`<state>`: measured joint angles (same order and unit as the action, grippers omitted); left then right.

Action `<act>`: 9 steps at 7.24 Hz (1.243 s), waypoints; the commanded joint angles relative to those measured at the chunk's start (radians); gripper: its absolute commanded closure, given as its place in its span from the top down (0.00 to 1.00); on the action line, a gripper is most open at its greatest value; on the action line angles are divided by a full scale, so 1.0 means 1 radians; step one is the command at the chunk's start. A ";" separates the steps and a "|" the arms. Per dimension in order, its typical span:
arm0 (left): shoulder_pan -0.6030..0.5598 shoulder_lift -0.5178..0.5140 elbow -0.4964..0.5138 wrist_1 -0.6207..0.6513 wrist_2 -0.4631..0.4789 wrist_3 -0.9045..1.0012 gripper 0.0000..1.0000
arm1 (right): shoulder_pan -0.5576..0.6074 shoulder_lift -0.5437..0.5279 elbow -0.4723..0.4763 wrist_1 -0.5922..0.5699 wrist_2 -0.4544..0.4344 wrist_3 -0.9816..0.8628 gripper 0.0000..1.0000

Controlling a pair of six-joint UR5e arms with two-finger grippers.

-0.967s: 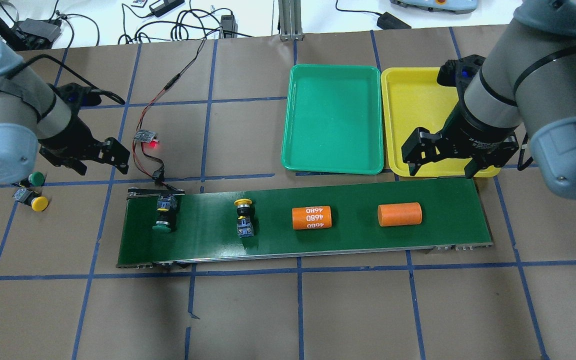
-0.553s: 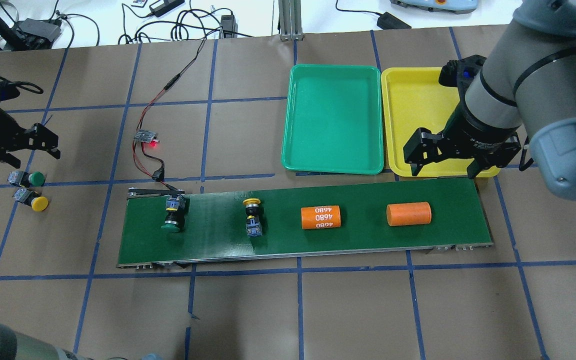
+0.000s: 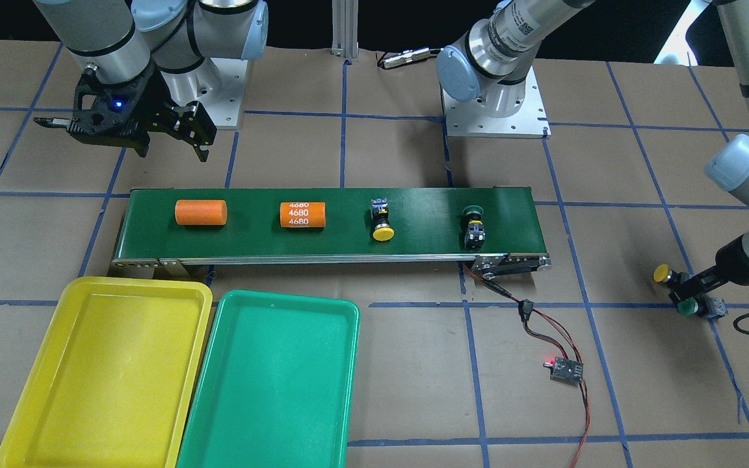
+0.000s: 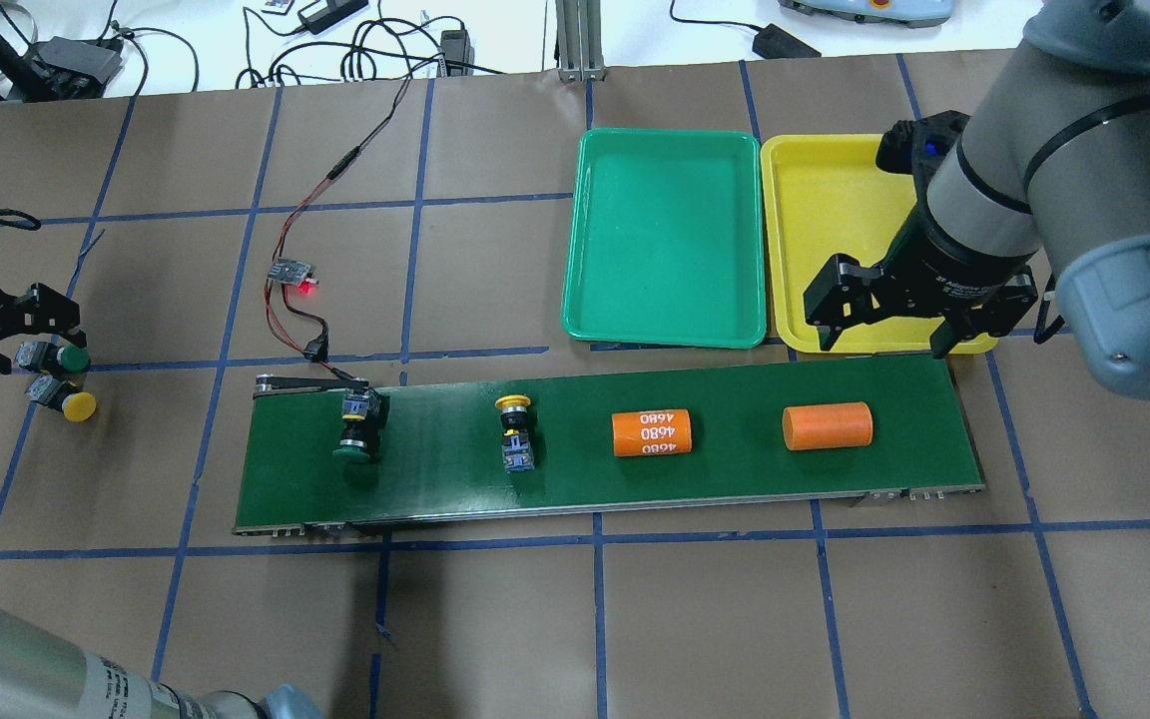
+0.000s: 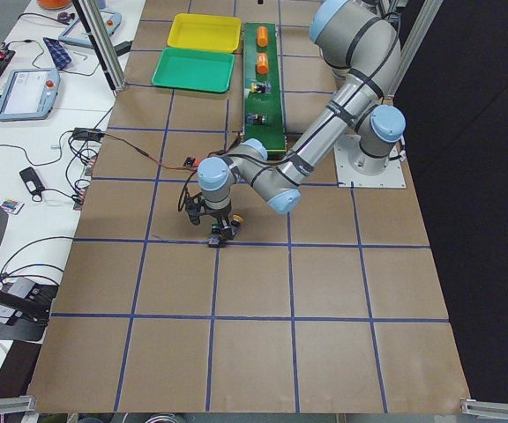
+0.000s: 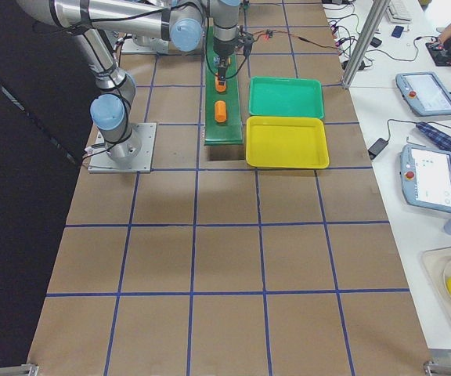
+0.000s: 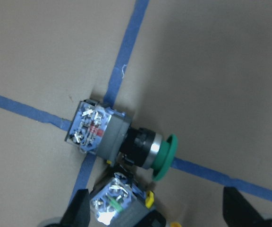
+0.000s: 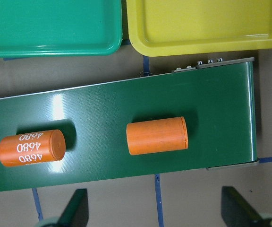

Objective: Sort buttons by color to trays
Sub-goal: 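Return the left gripper to the pile and grasp another green-capped button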

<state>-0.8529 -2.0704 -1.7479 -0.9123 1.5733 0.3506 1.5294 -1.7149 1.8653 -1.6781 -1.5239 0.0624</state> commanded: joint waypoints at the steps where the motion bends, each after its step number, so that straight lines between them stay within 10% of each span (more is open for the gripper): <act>1: 0.005 -0.039 -0.013 0.065 0.008 -0.006 1.00 | 0.000 0.023 -0.005 -0.003 0.005 -0.010 1.00; 4: 0.025 -0.004 -0.067 0.052 0.010 -0.005 0.74 | 0.000 0.026 0.000 -0.003 0.016 0.002 1.00; 8: 0.026 0.030 -0.104 0.038 0.013 -0.007 0.74 | 0.005 0.052 0.002 -0.047 0.016 0.010 1.00; 9: 0.025 0.038 -0.104 0.032 0.011 -0.007 0.42 | 0.009 0.054 0.003 -0.048 0.013 0.040 1.00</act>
<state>-0.8273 -2.0426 -1.8505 -0.8719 1.5855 0.3438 1.5340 -1.6690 1.8673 -1.7131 -1.5091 0.0764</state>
